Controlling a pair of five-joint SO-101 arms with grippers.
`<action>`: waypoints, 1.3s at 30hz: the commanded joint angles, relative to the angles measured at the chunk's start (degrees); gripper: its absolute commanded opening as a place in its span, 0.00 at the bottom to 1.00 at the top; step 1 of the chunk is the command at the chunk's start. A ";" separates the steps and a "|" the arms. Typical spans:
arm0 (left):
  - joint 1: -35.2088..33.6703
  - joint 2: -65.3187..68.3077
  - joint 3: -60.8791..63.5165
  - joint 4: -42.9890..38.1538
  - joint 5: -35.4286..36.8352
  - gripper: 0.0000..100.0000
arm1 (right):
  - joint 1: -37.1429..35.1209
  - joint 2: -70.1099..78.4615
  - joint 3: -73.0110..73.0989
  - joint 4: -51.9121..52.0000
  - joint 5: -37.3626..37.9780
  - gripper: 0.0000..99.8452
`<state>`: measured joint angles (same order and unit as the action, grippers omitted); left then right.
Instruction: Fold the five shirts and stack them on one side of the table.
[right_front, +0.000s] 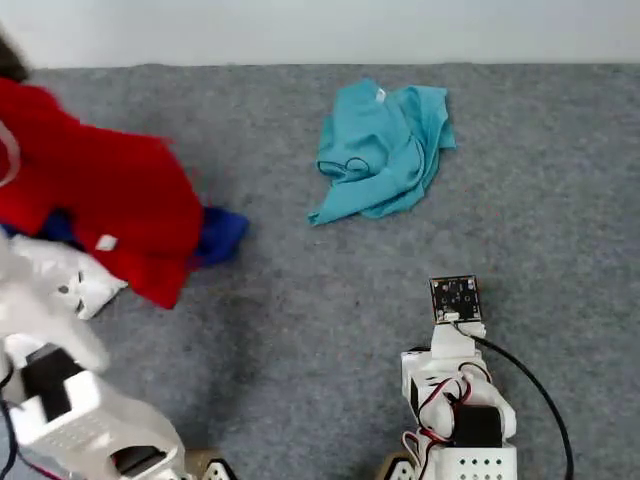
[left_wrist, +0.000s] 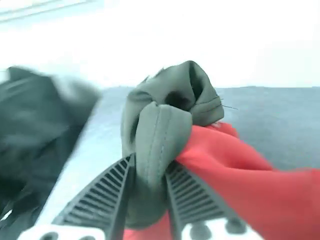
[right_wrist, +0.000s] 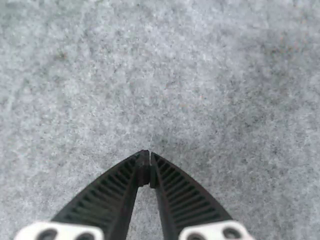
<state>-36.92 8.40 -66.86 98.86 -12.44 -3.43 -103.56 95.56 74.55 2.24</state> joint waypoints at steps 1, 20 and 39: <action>-7.74 -3.69 -2.07 -3.96 0.09 0.01 | -0.31 -0.40 0.88 -0.22 -0.26 0.01; -13.27 -4.92 7.96 1.67 -12.66 0.25 | -0.31 -0.40 0.88 -0.22 -0.26 0.01; 7.38 -41.41 58.77 1.49 -7.65 0.25 | -0.31 -0.40 0.88 -0.22 -0.26 0.01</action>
<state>-33.14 -27.30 -15.25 99.38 -23.87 -3.43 -103.56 95.56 74.55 2.24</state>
